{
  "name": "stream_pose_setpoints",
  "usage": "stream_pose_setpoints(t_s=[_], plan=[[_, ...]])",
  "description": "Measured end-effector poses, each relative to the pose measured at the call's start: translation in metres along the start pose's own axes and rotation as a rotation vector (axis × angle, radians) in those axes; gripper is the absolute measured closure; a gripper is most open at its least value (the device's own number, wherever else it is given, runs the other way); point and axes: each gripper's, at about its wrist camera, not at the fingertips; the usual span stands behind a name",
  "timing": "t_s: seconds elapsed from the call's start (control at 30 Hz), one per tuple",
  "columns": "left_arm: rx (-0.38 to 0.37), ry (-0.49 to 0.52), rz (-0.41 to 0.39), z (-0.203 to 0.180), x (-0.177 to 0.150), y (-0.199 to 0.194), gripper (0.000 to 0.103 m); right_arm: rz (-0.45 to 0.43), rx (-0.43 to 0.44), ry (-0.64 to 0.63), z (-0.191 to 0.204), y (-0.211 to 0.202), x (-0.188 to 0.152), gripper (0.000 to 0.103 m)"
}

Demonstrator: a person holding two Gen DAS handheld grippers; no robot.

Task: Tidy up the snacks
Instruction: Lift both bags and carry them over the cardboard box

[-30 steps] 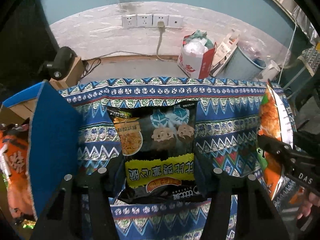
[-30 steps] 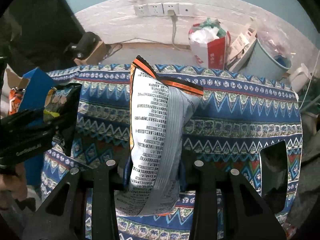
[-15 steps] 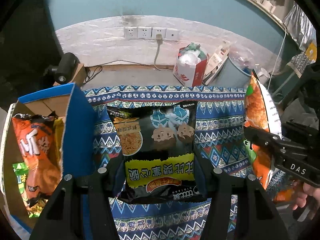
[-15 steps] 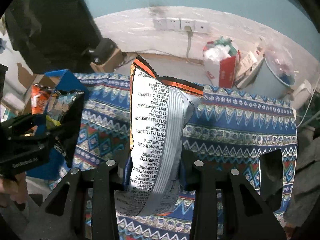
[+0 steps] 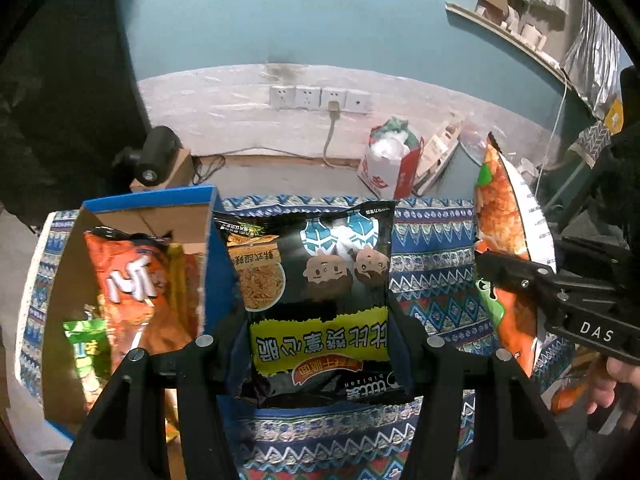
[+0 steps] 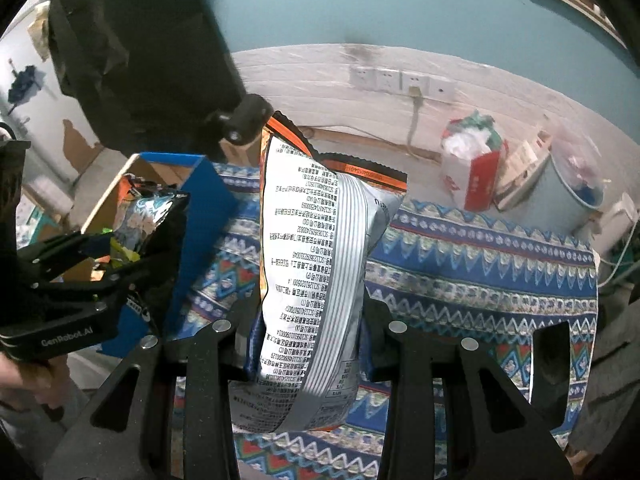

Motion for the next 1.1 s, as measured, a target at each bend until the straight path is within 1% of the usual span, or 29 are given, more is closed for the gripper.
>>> stream_pose_setpoints(t_s=[0.23,0.37,0.5,0.77,0.97,1.1], plan=[[0.032,-0.023,-0.031,0.022,-0.005,-0.020,0.044,-0.022,0.050,-0.026,0.029,0.002,0.014,0.067],[0.047,-0.051,-0.040,0.042,-0.010,-0.029,0.044,-0.018,0.077,-0.044,0.045,0.010,0.022,0.067],[0.076,-0.093,-0.051,0.067,-0.015,-0.036,0.044,-0.015,0.101,-0.067,0.066,0.019,0.032,0.067],[0.112,-0.184,-0.062,0.116,-0.025,-0.048,0.044,-0.010,0.146,-0.124,0.110,0.035,0.048,0.067],[0.140,-0.231,-0.059,0.145,-0.034,-0.051,0.044,-0.010,0.175,-0.153,0.139,0.047,0.059,0.067],[0.160,-0.270,-0.040,0.167,-0.041,-0.044,0.044,-0.003,0.200,-0.160,0.155,0.057,0.067,0.067]])
Point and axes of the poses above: each gripper's, at about its wrist camera, not at the fingertips, and y roughly the way its jaws point, z to its left, x to its top, and after that the axes turned 2 degrees about -y, right-handed
